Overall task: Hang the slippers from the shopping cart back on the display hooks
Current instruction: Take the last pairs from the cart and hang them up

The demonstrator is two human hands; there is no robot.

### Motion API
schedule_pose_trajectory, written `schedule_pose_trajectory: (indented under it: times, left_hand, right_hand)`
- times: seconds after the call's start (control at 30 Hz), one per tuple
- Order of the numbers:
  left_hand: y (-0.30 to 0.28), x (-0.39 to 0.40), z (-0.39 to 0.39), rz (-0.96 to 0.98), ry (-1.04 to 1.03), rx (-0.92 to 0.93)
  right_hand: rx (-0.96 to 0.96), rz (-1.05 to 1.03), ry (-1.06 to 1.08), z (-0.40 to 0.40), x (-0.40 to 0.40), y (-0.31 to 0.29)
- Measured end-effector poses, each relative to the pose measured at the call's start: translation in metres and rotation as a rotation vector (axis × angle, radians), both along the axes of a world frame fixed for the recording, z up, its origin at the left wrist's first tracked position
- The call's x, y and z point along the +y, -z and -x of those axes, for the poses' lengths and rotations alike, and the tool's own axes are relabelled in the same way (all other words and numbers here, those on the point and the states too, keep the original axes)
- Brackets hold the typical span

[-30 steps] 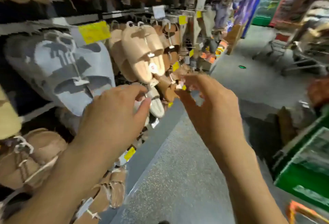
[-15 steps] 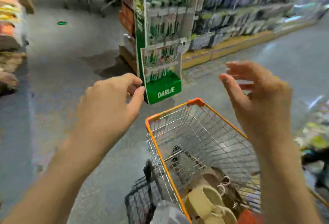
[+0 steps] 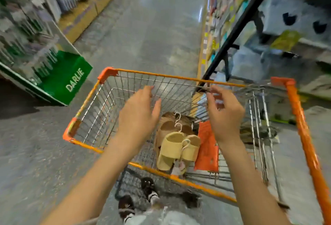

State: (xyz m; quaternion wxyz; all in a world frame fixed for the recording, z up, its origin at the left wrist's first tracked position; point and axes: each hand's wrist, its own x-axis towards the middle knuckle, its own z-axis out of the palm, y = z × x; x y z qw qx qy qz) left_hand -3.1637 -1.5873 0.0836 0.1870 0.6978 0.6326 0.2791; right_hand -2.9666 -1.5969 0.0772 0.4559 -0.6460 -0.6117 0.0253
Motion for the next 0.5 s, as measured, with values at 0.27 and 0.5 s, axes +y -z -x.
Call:
schedule_pose_trajectory:
  times: [0.27,0.5]
  left_hand:
    - [0.156,0.01,-0.079,0.247,0.14,0.08]
    - [0.239,0.021,-0.107,0.428,0.134,0.183]
  right_hand:
    - [0.003,0.244,0.143,-0.028,-0.012,0.168]
    - [-0.057,0.622,0.069,-0.04,0.006,0.237]
